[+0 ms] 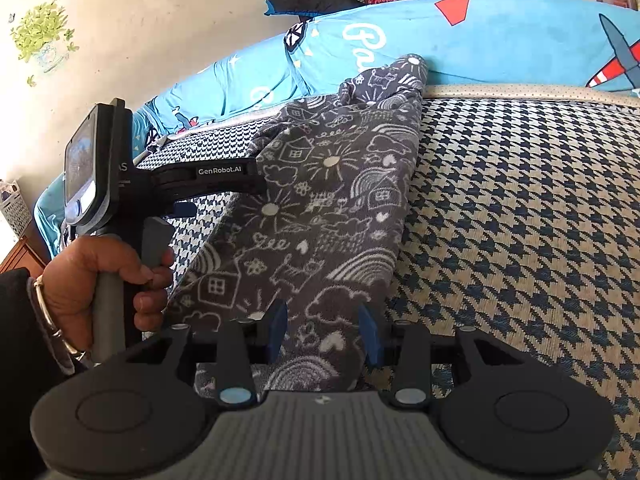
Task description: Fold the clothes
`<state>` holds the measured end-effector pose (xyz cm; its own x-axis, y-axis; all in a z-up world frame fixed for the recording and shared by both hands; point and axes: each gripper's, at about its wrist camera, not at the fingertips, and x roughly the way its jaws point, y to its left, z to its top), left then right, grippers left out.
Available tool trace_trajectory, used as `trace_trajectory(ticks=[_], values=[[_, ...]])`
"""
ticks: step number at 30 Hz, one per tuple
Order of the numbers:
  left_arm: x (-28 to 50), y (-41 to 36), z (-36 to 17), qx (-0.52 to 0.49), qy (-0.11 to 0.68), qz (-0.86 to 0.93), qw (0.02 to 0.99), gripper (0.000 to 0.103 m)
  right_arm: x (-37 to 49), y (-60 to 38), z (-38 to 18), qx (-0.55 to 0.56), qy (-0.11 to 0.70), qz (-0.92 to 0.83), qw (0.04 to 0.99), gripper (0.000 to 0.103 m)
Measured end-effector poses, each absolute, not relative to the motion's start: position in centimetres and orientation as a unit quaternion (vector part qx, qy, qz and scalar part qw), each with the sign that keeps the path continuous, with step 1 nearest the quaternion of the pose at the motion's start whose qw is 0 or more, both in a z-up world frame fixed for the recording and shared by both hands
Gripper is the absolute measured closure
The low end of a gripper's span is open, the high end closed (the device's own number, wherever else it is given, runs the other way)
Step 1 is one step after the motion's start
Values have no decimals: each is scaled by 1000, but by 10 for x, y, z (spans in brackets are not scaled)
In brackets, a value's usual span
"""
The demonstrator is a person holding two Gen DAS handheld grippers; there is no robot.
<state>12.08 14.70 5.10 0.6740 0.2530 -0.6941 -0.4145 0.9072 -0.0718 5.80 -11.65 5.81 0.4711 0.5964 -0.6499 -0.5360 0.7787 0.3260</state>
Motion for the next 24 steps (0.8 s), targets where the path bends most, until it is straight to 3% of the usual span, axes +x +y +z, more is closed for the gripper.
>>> trace_trajectory(ticks=[24], values=[[163, 163, 33, -82, 389, 198, 896, 0, 62, -119, 55, 34, 385, 326, 863, 63]])
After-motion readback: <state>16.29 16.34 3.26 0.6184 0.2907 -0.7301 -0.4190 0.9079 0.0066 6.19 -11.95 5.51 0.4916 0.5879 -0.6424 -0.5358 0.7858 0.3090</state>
